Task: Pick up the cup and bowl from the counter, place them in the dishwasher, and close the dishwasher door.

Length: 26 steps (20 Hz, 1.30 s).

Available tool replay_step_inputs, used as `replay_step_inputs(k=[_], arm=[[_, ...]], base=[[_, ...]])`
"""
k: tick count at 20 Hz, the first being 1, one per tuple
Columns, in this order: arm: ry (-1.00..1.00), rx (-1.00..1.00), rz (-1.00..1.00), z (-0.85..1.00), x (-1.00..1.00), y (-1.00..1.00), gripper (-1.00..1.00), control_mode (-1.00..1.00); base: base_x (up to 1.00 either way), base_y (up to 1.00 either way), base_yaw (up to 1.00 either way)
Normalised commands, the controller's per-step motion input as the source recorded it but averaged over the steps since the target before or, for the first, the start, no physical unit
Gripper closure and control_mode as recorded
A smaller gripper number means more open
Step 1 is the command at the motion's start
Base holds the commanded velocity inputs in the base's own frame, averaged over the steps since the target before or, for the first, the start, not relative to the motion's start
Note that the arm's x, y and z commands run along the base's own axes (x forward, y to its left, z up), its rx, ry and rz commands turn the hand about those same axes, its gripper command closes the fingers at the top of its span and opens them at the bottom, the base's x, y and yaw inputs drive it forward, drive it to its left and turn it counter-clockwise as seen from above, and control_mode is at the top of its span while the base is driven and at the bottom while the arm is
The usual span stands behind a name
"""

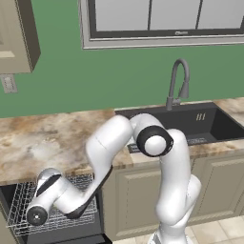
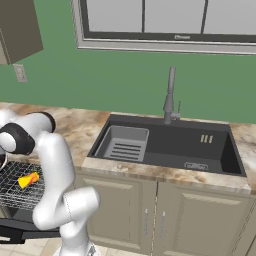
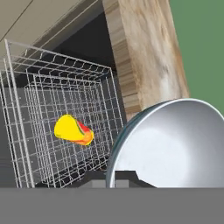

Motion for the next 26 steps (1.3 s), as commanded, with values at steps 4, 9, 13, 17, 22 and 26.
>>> replay_step_inputs(k=[4,9,13,17,22,26], arm=[[0.0,0.08,0.0,-0.5,0.0,-0.08,1.0,-1.0],[0.02,0.09,0.0,-0.66,0.06,0.01,1.0,-1.0],[0.03,0.03,0.0,-0.5,0.08,0.28,1.0,-1.0],[0.0,0.0,0.0,-0.23,0.16,0.36,1.0,-1.0],[0.0,-0.03,0.0,-0.02,0.19,0.27,1.0,-1.0],[0.0,0.0,0.0,-0.11,0.31,0.01,1.0,-1.0]], base=[[0.0,0.0,0.0],[0.0,0.0,0.0],[0.0,0.0,0.0],[0.0,0.0,0.0],[0.0,0.0,0.0],[0.0,0.0,0.0]])
